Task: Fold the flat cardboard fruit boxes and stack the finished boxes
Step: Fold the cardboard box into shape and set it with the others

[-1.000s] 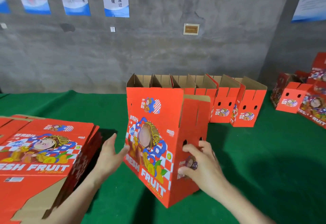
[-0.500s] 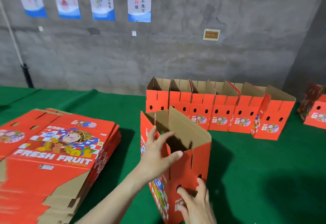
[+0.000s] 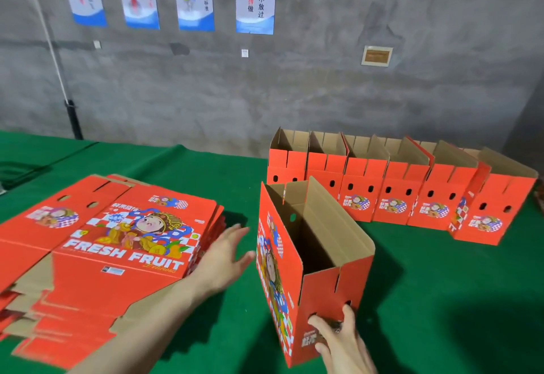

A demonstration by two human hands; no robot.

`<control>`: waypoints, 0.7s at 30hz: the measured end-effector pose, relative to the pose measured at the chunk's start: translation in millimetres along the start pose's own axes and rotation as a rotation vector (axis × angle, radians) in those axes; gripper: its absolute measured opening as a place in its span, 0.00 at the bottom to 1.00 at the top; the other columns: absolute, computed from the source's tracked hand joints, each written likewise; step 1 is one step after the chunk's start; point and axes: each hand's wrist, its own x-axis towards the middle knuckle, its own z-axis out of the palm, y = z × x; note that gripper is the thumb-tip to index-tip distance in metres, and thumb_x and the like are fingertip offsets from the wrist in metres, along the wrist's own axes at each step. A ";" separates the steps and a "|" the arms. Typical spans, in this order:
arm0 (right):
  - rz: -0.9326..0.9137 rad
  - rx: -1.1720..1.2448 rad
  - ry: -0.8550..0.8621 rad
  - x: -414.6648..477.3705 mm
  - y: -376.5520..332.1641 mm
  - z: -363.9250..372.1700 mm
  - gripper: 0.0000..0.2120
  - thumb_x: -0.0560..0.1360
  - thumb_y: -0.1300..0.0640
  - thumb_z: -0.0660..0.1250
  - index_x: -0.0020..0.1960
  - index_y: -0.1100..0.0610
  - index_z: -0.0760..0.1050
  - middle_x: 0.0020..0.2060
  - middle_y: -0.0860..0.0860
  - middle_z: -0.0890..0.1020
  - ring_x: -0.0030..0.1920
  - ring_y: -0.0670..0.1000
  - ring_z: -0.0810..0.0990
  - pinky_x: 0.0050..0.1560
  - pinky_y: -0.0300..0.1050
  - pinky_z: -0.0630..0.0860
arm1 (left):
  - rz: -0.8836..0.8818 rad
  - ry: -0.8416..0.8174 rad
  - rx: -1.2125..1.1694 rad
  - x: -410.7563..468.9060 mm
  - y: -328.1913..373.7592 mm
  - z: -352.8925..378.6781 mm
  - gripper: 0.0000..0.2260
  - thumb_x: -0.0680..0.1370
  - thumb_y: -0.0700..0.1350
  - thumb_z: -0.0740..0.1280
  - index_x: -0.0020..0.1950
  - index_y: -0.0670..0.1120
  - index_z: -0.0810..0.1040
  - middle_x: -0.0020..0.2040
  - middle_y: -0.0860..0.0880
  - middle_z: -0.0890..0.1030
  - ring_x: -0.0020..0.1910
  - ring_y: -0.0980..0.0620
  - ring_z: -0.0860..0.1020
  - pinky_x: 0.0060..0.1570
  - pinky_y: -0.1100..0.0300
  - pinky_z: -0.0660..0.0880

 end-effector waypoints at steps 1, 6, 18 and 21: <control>0.016 0.006 0.020 2.4 -7.8 -0.3 0.21 0.81 0.49 0.57 0.71 0.37 0.57 0.74 0.60 0.42 0.69 0.55 0.68 0.71 0.46 0.66 | -0.121 -0.013 0.096 4.9 -19.1 -6.8 0.27 0.79 0.51 0.64 0.75 0.46 0.62 0.76 0.46 0.60 0.74 0.50 0.61 0.72 0.57 0.58; 0.048 -0.071 0.102 33.9 -33.6 -1.6 0.22 0.80 0.54 0.58 0.66 0.32 0.56 0.72 0.60 0.44 0.62 0.57 0.72 0.67 0.50 0.71 | -0.413 -0.122 0.389 23.2 -96.8 -30.2 0.27 0.80 0.56 0.59 0.76 0.47 0.60 0.78 0.45 0.56 0.76 0.45 0.56 0.71 0.41 0.60; -0.064 -0.095 0.286 131.9 -114.8 -56.9 0.27 0.79 0.61 0.58 0.66 0.33 0.56 0.73 0.60 0.45 0.58 0.61 0.71 0.59 0.54 0.75 | -0.364 -0.373 0.845 69.6 -167.3 -60.1 0.32 0.78 0.65 0.54 0.77 0.49 0.56 0.72 0.43 0.68 0.71 0.44 0.66 0.65 0.52 0.68; -0.141 -0.062 0.383 161.6 -134.9 -67.4 0.26 0.78 0.60 0.60 0.64 0.34 0.56 0.71 0.59 0.48 0.56 0.62 0.71 0.56 0.56 0.75 | -0.292 -0.366 0.941 83.1 -166.9 -61.6 0.30 0.75 0.68 0.57 0.71 0.50 0.66 0.65 0.47 0.74 0.62 0.49 0.74 0.50 0.59 0.73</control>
